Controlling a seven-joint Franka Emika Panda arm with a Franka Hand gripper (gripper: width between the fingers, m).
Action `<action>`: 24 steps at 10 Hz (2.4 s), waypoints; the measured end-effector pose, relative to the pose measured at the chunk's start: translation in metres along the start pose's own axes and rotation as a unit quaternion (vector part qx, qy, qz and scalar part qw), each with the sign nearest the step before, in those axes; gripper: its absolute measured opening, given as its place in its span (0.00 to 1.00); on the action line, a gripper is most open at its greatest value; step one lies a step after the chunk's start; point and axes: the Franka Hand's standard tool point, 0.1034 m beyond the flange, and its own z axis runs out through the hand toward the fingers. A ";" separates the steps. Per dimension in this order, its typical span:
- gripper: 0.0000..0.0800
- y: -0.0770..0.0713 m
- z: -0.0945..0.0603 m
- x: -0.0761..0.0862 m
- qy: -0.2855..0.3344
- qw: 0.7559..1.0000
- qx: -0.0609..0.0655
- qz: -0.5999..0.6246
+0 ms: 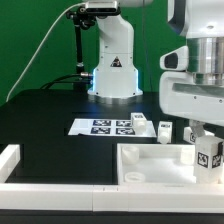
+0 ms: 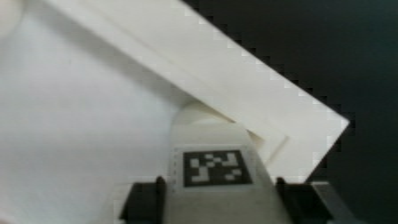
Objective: Assemble one leg
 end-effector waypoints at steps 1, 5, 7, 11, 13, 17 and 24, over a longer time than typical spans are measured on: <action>0.36 -0.002 0.001 0.001 -0.007 0.997 0.001 0.082; 0.36 -0.008 0.002 0.005 -0.037 0.938 0.017 0.345; 0.36 -0.008 0.002 0.004 -0.036 0.932 0.018 0.360; 0.77 -0.007 -0.001 0.009 -0.034 0.981 0.021 0.187; 0.80 -0.006 0.000 0.008 -0.033 0.993 0.020 0.112; 0.81 -0.004 0.001 0.007 -0.017 0.994 0.017 -0.102; 0.52 -0.005 0.003 0.005 0.001 0.979 0.013 -0.205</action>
Offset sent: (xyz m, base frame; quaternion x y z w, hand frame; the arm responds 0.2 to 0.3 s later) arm 0.0219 -0.0054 0.0077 0.0736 -0.0387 0.3583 0.9299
